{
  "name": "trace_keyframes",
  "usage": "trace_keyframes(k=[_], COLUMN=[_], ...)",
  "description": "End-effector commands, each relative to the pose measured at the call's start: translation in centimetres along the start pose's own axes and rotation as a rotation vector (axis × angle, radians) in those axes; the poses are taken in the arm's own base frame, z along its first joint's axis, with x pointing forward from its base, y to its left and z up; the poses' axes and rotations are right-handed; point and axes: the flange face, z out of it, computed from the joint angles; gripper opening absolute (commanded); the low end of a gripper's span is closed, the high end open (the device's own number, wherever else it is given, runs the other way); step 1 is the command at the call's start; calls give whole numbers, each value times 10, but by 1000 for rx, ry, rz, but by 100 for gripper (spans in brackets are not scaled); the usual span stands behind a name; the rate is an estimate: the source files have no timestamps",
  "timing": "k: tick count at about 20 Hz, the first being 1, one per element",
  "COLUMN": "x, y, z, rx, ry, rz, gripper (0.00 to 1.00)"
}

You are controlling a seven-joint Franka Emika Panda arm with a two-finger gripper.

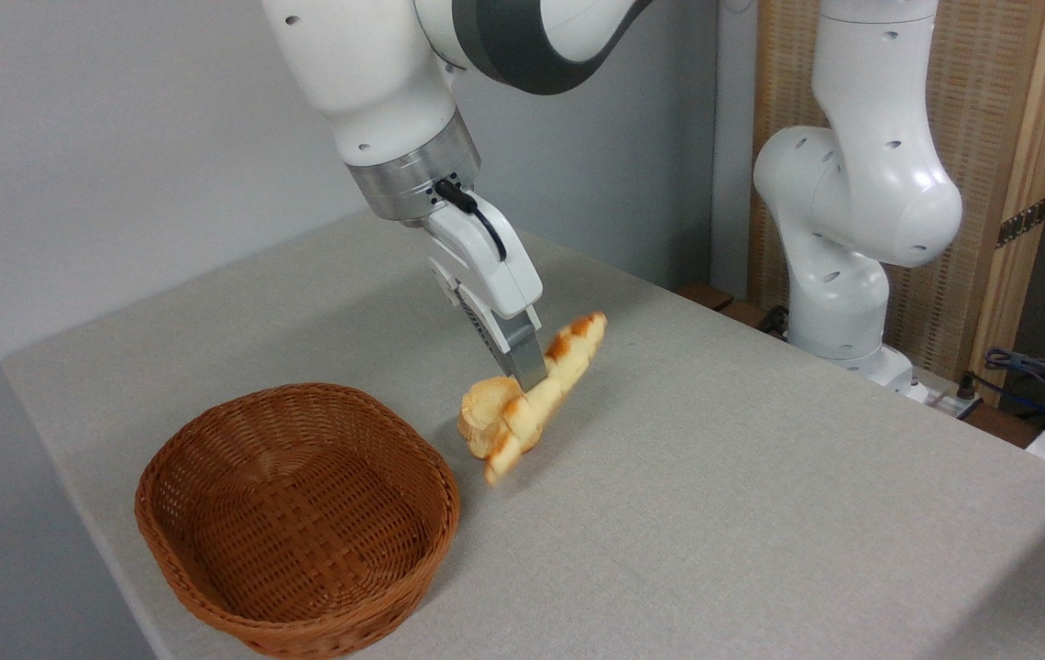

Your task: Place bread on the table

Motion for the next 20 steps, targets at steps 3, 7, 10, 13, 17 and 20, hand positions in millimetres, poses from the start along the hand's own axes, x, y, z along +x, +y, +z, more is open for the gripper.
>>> trace_keyframes(k=[3,7,10,13,17,20], x=[-2,1,9,18,24,20], y=[5,4,1,1,3,-4], z=[-1,-7,-21,-33,-62,-66], rx=[-20,5,74,143,187,174], ry=[9,23,75,134,226,283], rz=[15,19,25,24,-87,-149], gripper=[100,100,100,100,100,100])
